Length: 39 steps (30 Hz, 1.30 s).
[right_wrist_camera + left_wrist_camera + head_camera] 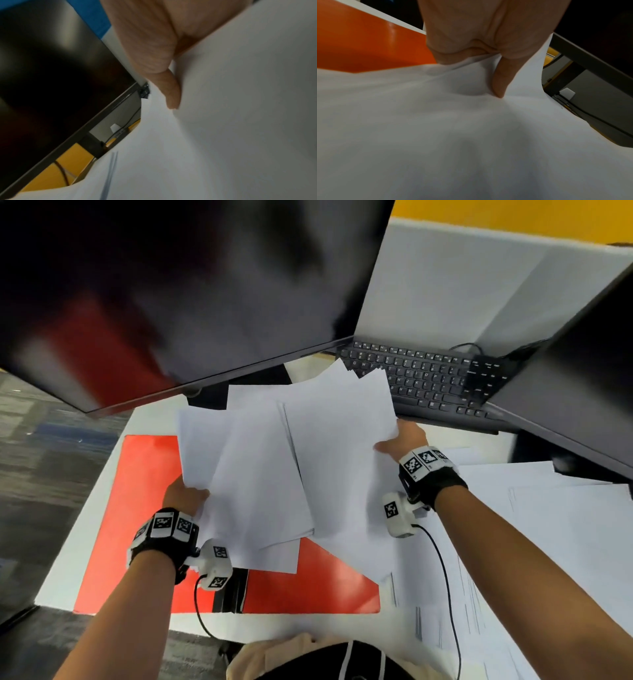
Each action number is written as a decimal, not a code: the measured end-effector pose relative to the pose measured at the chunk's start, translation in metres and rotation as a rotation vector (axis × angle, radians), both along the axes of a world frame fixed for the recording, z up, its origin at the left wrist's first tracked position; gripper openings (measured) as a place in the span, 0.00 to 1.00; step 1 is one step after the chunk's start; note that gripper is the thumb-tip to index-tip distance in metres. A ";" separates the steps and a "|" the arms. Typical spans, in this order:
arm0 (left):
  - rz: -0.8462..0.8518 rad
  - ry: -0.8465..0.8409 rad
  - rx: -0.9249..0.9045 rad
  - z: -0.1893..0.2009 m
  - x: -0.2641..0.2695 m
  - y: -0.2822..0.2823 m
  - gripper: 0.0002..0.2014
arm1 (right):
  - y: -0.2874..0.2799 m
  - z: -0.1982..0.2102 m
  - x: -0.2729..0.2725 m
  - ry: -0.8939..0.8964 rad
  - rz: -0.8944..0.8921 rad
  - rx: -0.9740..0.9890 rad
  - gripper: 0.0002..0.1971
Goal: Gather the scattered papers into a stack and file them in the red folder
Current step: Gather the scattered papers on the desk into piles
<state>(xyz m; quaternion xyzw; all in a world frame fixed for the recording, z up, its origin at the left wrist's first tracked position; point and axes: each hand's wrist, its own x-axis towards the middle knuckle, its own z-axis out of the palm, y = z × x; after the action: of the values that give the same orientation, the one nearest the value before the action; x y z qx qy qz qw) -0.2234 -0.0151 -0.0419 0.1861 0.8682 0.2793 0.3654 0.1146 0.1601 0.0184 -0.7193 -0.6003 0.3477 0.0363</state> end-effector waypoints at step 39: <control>-0.142 -0.377 0.267 0.006 0.077 -0.006 0.34 | -0.114 -0.021 -0.048 -0.091 0.326 -0.220 0.43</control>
<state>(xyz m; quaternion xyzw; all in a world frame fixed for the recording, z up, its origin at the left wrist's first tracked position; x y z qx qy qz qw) -0.1466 -0.0214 -0.0361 0.2378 0.7248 0.3950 0.5120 0.0666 0.0465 -0.0024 -0.6274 -0.6682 0.3794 -0.1264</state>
